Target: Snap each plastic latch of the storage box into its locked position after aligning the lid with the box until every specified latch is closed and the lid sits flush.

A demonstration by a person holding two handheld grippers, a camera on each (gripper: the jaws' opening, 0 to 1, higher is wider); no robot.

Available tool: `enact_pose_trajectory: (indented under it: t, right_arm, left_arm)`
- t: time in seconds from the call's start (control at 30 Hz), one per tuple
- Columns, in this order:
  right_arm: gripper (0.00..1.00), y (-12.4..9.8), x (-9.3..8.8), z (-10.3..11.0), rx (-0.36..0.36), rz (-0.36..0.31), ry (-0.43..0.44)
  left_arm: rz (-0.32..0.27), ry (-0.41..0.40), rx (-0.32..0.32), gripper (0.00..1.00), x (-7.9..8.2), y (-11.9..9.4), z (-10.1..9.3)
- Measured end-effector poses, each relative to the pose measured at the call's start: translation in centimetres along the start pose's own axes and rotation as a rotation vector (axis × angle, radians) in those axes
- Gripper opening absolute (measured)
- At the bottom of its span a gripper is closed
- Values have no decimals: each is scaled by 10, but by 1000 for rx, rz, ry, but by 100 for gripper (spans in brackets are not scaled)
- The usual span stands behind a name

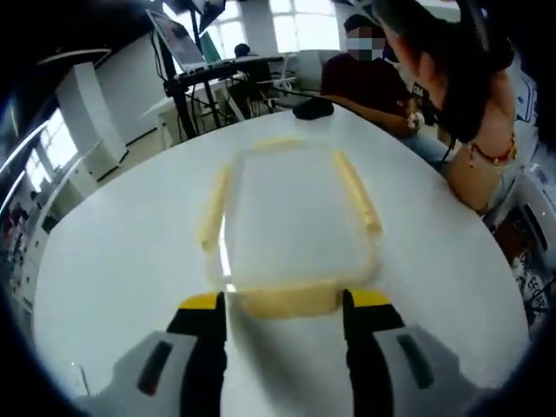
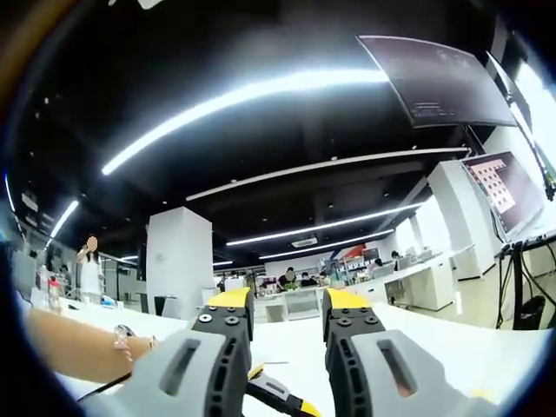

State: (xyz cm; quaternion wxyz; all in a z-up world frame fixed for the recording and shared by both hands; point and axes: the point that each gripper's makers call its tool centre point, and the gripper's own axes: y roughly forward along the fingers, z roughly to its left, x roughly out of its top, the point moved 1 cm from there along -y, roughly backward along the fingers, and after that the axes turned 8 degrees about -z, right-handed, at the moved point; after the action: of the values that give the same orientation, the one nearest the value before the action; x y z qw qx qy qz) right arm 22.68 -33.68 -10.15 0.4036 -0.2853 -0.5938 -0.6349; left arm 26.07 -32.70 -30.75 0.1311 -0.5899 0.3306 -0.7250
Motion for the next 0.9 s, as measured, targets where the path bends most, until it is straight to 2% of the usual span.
enact_pose_trajectory:
  t: [0.1, 0.3, 0.5, 0.9]
  right_arm:
    - [31, -1, 0, 1, 3, 3, 3]
    - [31, 0, -3, 2, 5, 12, 0]
    - [31, 1, -2, 3, 11, 12, 4]
    - [31, 4, -7, 3, 19, 31, -5]
  left_arm:
    - [2, -19, -40, 44, -1, 2, -6]
    - [-11, -35, -66, 42, -3, 2, -6]
    - [-22, -54, -69, 39, -1, -1, -6]
    - [4, -61, -59, 39, -2, -12, -2]
